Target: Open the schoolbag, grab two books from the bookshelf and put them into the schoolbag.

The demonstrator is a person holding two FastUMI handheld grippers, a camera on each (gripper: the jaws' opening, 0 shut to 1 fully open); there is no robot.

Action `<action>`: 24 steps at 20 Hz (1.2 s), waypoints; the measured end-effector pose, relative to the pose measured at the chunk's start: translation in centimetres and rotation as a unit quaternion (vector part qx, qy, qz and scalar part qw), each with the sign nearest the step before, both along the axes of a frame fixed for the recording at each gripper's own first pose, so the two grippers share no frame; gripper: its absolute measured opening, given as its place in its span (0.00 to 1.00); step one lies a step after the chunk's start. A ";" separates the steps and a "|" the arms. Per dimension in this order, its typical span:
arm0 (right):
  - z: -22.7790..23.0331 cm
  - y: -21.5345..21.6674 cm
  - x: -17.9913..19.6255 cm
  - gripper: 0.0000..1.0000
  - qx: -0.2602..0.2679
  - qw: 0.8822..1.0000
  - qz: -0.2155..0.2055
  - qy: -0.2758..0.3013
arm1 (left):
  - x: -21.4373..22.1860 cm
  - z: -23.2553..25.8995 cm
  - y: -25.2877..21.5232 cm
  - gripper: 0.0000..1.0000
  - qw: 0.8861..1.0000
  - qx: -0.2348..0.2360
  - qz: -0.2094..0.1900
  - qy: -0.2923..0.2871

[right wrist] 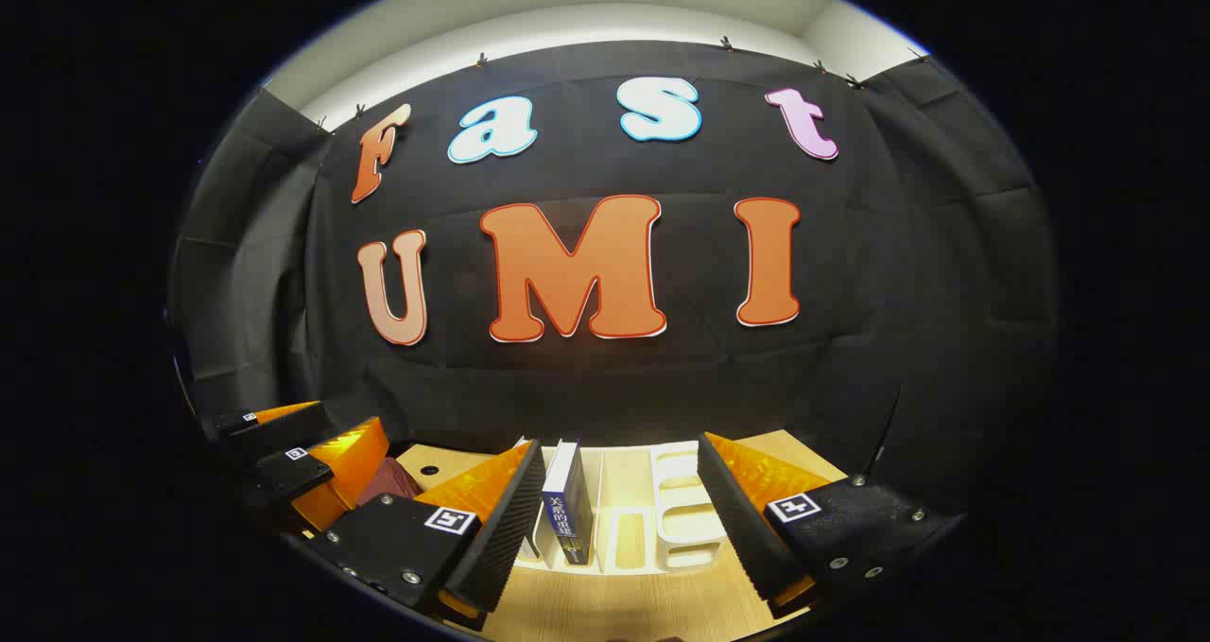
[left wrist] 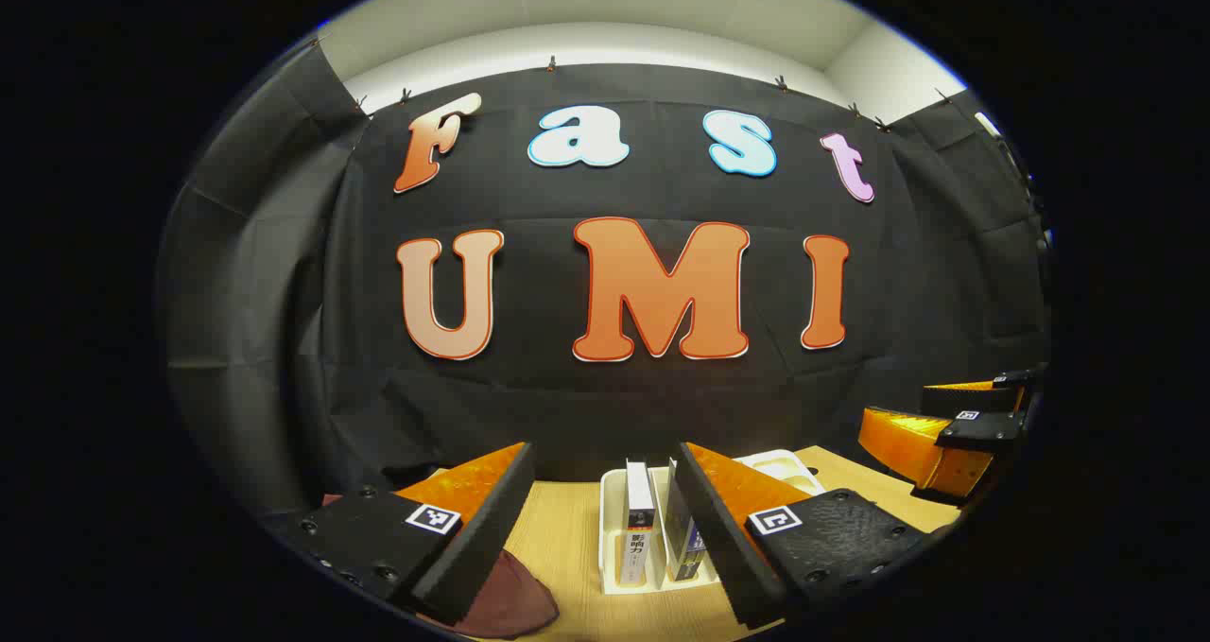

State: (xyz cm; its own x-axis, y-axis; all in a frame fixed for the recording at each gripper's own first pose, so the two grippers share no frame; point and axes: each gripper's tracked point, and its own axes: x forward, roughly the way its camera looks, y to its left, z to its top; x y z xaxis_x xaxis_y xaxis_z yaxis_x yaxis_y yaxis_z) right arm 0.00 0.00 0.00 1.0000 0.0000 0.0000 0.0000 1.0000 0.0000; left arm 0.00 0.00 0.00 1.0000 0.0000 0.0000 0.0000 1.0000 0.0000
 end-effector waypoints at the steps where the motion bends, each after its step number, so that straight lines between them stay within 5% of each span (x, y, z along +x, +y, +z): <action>1: 0.0 0.0 0.2 0.96 0.000 1.000 0.002 -0.001 | 0.2 0.1 0.1 0.94 1.000 0.000 0.001 -0.002; 24: -0.7 -0.2 -0.6 0.96 0.012 1.000 0.002 0.010 | -0.3 -0.8 0.4 0.94 1.000 0.008 0.012 0.006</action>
